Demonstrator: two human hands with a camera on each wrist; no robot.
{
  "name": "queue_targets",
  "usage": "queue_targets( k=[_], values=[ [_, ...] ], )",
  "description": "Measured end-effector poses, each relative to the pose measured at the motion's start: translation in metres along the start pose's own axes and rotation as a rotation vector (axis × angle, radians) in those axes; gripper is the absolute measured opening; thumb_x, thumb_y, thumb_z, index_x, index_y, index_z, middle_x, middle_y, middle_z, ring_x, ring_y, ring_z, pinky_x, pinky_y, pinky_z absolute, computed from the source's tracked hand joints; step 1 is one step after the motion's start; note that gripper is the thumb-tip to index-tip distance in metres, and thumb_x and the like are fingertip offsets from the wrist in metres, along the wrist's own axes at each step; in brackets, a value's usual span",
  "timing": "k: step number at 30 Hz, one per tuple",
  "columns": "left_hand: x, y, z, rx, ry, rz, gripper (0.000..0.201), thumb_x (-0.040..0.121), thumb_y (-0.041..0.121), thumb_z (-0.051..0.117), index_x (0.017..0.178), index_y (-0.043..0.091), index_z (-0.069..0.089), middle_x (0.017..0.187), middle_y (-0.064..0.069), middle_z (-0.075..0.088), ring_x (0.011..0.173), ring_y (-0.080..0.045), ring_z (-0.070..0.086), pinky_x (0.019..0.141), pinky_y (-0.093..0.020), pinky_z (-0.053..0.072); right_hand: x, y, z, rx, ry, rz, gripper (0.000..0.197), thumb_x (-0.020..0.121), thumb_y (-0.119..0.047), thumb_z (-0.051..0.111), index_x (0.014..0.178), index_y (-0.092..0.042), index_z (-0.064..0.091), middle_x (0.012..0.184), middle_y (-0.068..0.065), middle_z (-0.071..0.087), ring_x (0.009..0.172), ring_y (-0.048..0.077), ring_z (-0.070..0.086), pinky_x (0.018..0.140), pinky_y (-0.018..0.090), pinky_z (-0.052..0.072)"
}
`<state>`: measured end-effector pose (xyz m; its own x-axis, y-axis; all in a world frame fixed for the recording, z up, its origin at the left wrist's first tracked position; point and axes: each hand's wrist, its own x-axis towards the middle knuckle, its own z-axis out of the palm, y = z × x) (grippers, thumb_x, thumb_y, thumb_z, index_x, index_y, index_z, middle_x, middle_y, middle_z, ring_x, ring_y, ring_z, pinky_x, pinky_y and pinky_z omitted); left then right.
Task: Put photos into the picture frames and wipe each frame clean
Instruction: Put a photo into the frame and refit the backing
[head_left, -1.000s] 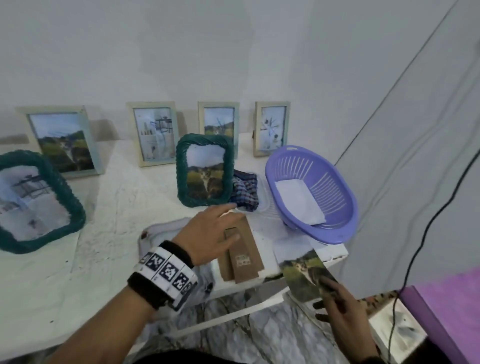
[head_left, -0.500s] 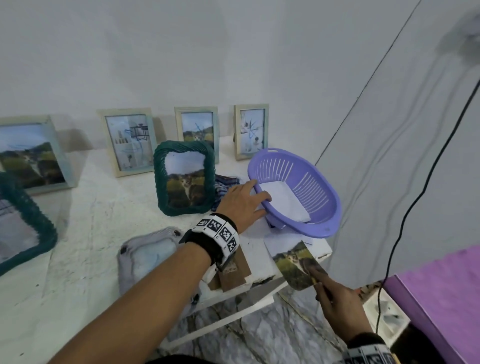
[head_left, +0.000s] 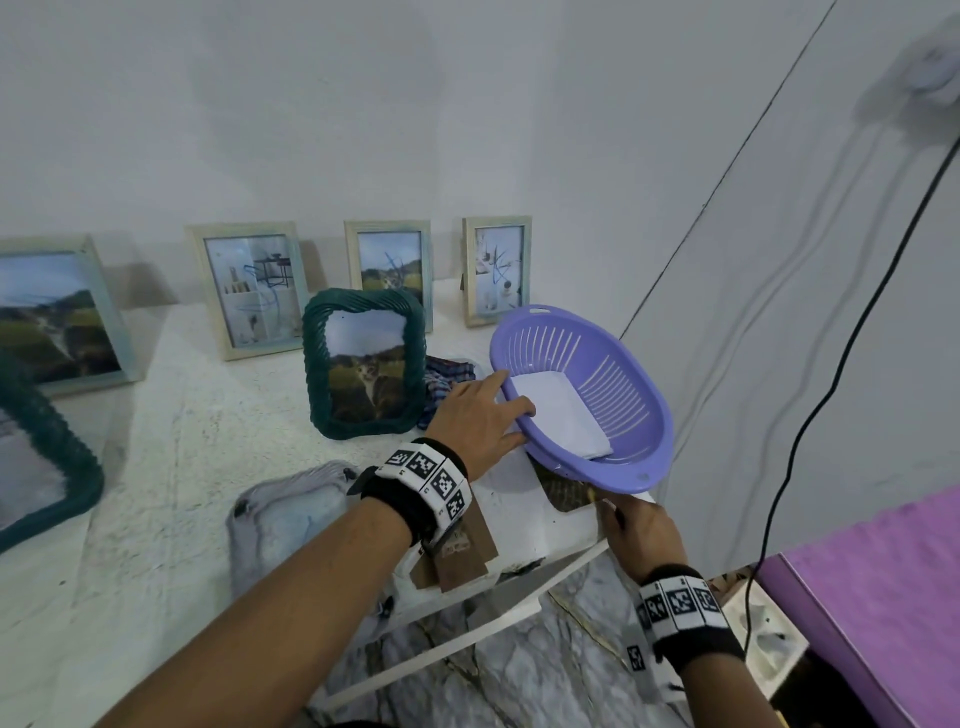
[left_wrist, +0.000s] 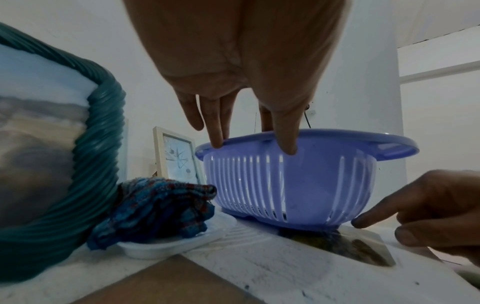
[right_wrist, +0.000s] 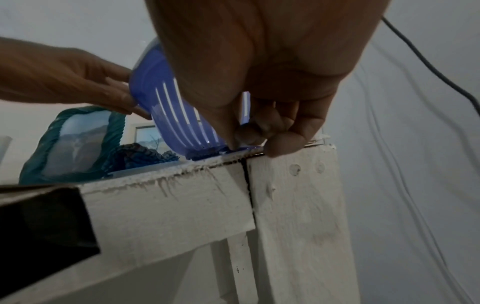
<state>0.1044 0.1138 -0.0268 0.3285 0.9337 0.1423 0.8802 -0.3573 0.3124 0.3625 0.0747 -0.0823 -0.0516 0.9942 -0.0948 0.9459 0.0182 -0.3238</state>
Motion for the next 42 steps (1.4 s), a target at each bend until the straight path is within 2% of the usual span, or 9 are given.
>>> queue_targets(
  k=[5,9,12,15,19,25,34,38,42],
  values=[
    [-0.005,0.000,0.008,0.027,-0.008,-0.016,0.041,0.096,0.046,0.050,0.133,0.029,0.050,0.155,-0.012,0.025,0.137,-0.028,0.034,0.112,-0.038,0.022,-0.017,0.019,-0.017,0.103,0.142,0.023,0.018,0.090,-0.017,0.059,0.105,-0.016,0.069,0.072,0.016,0.069,0.074,0.039,0.065,0.063,0.037,0.045],
    [-0.011,-0.004,0.013,-0.001,-0.046,-0.023,0.047,0.095,0.049,0.047,0.139,0.033,0.044,0.159,-0.009,0.015,0.140,-0.029,0.027,0.112,-0.042,0.022,-0.008,0.019,-0.080,0.143,0.382,0.067,0.021,0.090,-0.018,0.056,0.101,-0.012,0.073,0.046,-0.005,0.047,0.054,0.025,0.053,0.062,0.029,0.041],
    [-0.015,-0.006,0.016,-0.048,-0.103,-0.041,0.053,0.095,0.056,0.041,0.144,0.036,0.035,0.162,-0.005,0.004,0.143,-0.028,0.020,0.113,-0.047,0.021,0.022,-0.007,-0.130,0.062,0.415,-0.044,0.028,0.089,-0.027,0.051,0.103,-0.015,0.072,0.057,0.003,0.057,0.066,0.032,0.063,0.065,0.030,0.043],
    [-0.016,-0.005,0.017,-0.106,-0.105,-0.057,0.053,0.096,0.057,0.039,0.145,0.037,0.034,0.162,-0.003,0.001,0.143,-0.028,0.019,0.113,-0.048,0.024,0.065,-0.050,-0.151,-0.110,0.215,-0.205,0.024,0.091,-0.026,0.055,0.112,-0.021,0.067,0.084,0.005,0.070,0.086,0.030,0.064,0.075,0.035,0.049],
    [-0.015,-0.003,0.015,-0.096,-0.115,-0.073,0.051,0.097,0.055,0.039,0.144,0.036,0.035,0.162,-0.003,0.001,0.142,-0.029,0.020,0.112,-0.047,0.025,0.129,-0.103,-0.128,-0.354,-0.094,-0.365,0.034,0.090,-0.028,0.056,0.123,-0.022,0.061,0.108,0.005,0.067,0.103,0.026,0.060,0.087,0.034,0.047],
    [-0.013,-0.001,0.016,-0.083,-0.111,-0.083,0.050,0.095,0.055,0.042,0.141,0.036,0.038,0.162,-0.004,0.005,0.140,-0.031,0.024,0.110,-0.049,0.029,0.192,-0.130,-0.065,-0.603,-0.376,-0.315,0.059,0.079,-0.025,0.077,0.131,-0.016,0.052,0.132,0.008,0.056,0.122,0.028,0.051,0.098,0.037,0.044],
    [-0.012,0.000,0.015,-0.070,-0.107,-0.083,0.049,0.095,0.055,0.042,0.139,0.036,0.038,0.162,-0.004,0.005,0.139,-0.030,0.027,0.110,-0.047,0.030,0.199,-0.118,-0.037,-0.759,-0.319,-0.291,0.088,0.074,-0.035,0.080,0.143,-0.019,0.029,0.142,0.017,0.039,0.133,0.041,0.032,0.101,0.053,0.037],
    [-0.012,0.002,0.014,-0.068,-0.115,-0.089,0.049,0.095,0.056,0.041,0.140,0.036,0.037,0.162,-0.004,0.004,0.138,-0.031,0.028,0.110,-0.047,0.030,0.191,-0.125,-0.050,-0.729,-0.198,-0.300,0.054,0.088,-0.021,0.063,0.136,-0.018,0.036,0.131,0.014,0.052,0.125,0.037,0.041,0.099,0.051,0.036],
    [-0.014,0.001,0.008,-0.103,-0.118,-0.082,0.056,0.096,0.056,0.040,0.147,0.035,0.029,0.162,-0.002,0.005,0.141,-0.029,0.023,0.112,-0.048,0.029,0.177,-0.132,-0.084,-0.428,-0.142,-0.360,0.028,0.089,-0.008,0.050,0.116,-0.018,0.054,0.116,0.011,0.062,0.105,0.031,0.056,0.080,0.033,0.042]
  ],
)
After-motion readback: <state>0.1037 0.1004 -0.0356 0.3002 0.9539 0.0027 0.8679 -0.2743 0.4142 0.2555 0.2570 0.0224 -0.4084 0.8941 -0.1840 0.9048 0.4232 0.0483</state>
